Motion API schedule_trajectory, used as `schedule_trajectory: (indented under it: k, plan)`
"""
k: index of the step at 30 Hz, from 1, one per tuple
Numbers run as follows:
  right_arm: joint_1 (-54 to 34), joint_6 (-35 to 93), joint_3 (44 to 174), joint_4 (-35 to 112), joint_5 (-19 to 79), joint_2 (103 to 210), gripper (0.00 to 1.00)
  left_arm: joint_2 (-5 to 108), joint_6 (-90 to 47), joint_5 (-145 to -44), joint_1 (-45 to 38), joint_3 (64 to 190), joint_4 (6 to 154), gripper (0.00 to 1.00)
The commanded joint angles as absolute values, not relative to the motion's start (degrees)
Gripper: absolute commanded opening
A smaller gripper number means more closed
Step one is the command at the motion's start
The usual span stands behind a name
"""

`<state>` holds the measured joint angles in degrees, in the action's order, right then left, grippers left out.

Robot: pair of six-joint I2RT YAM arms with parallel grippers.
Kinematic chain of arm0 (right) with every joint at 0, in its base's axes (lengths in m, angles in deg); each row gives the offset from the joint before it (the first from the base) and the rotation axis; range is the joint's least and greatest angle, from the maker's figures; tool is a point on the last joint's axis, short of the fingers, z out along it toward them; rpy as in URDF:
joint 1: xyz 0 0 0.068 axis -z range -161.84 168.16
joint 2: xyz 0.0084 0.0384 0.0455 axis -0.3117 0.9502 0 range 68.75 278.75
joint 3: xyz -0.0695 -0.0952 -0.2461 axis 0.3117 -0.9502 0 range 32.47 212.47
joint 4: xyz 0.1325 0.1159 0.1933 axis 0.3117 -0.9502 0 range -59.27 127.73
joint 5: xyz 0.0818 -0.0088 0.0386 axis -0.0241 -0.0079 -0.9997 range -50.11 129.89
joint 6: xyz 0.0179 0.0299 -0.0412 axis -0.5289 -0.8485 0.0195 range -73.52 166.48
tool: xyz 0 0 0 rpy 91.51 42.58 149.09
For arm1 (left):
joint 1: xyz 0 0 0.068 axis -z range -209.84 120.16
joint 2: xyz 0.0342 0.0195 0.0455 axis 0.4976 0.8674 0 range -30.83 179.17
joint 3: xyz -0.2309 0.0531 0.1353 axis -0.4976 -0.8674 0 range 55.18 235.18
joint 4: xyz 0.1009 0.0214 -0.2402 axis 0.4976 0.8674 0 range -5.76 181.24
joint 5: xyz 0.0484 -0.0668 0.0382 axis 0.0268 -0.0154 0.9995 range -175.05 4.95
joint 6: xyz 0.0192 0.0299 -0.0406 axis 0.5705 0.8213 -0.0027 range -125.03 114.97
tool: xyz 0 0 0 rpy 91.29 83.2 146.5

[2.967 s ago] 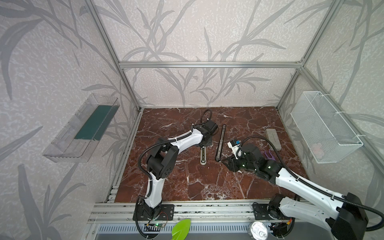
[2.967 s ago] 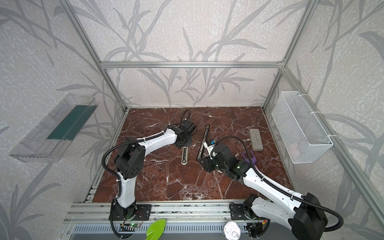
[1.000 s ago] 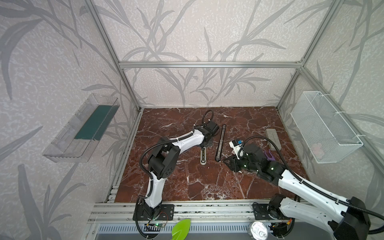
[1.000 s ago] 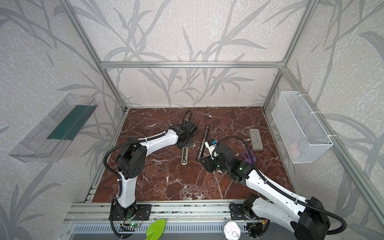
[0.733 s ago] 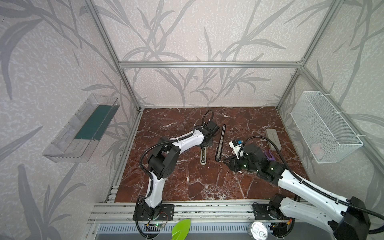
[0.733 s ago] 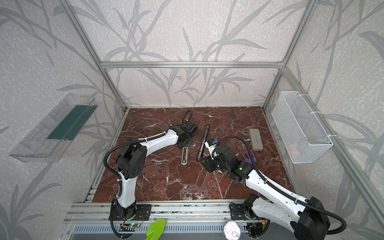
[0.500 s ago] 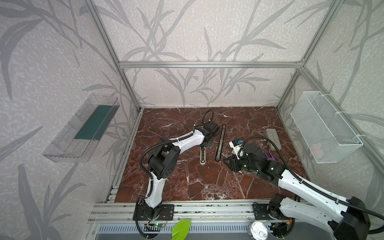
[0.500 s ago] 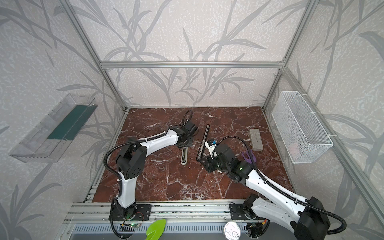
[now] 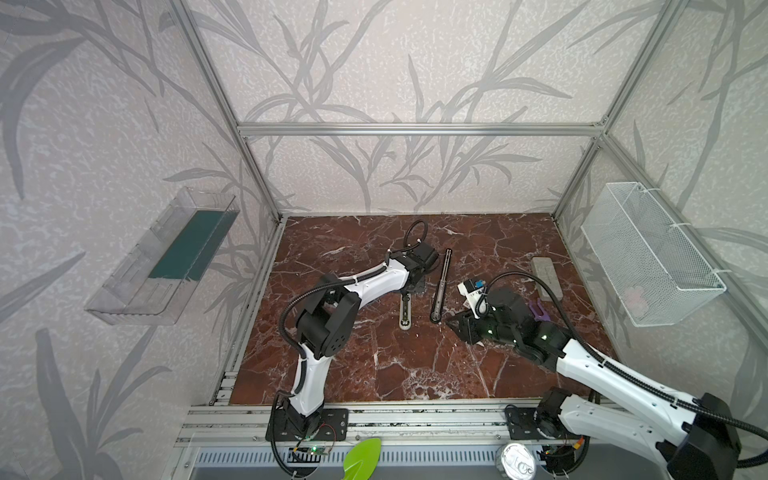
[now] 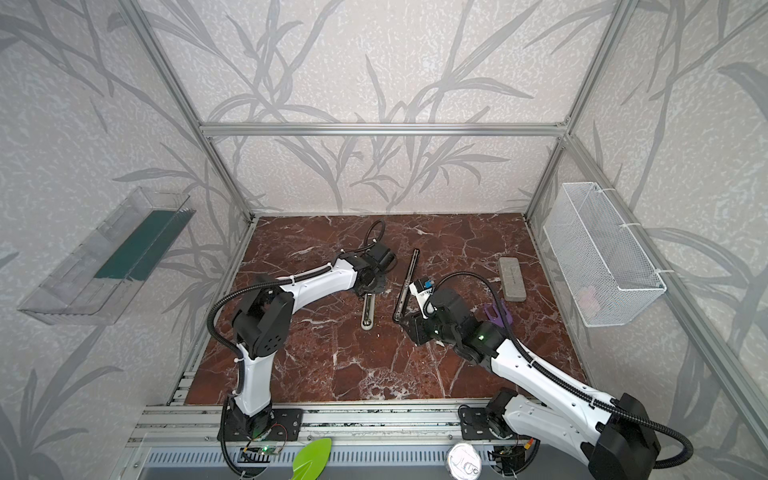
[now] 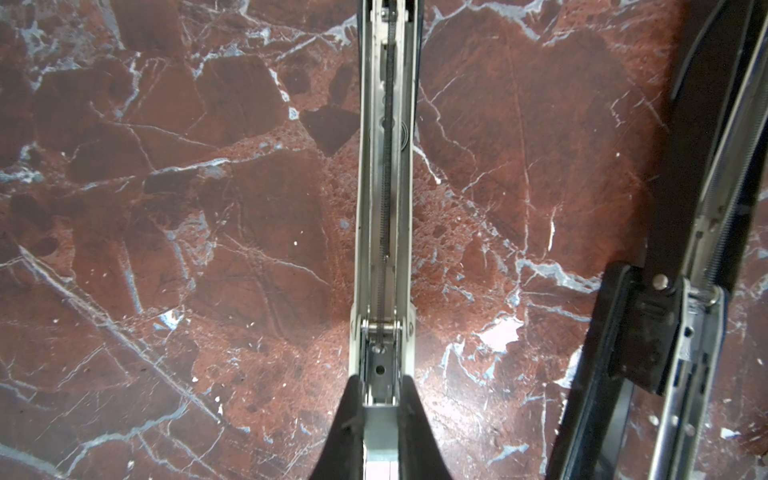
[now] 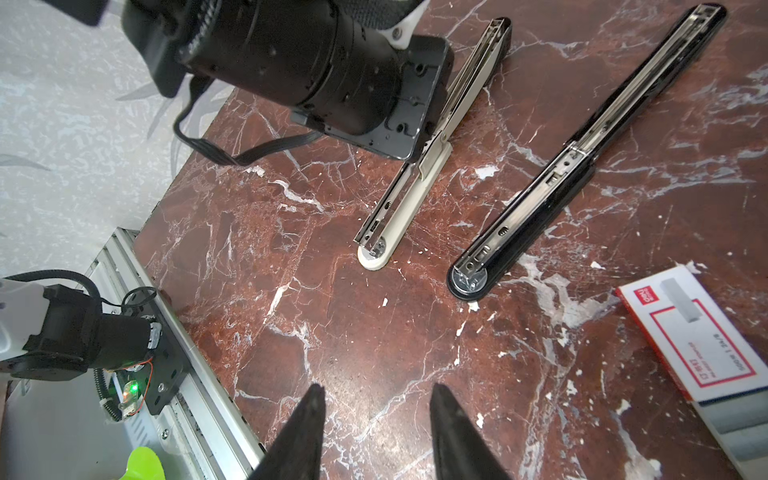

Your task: Load the staples into the stapler

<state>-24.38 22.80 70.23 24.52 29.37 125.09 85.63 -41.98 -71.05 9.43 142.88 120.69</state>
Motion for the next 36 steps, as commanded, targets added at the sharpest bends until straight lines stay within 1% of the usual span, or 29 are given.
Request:
schedule_trajectory:
  k: [1,4,12,36]
  plan:
    - [-24.8,23.4,72.2,24.3,29.2,125.0,0.43,82.9,-41.2,-69.9,9.2,141.2,120.5,0.11]
    - [-25.0,23.5,72.1,24.3,29.3,124.8,0.43,81.9,-40.5,-71.0,9.3,140.1,118.6,0.11]
    - [-25.2,23.4,71.9,24.8,29.4,125.3,0.43,79.9,-39.4,-69.8,9.5,138.3,116.8,0.11]
    - [-25.4,23.3,72.3,23.9,30.0,124.4,0.43,82.5,-39.6,-70.0,9.6,137.4,115.1,0.11]
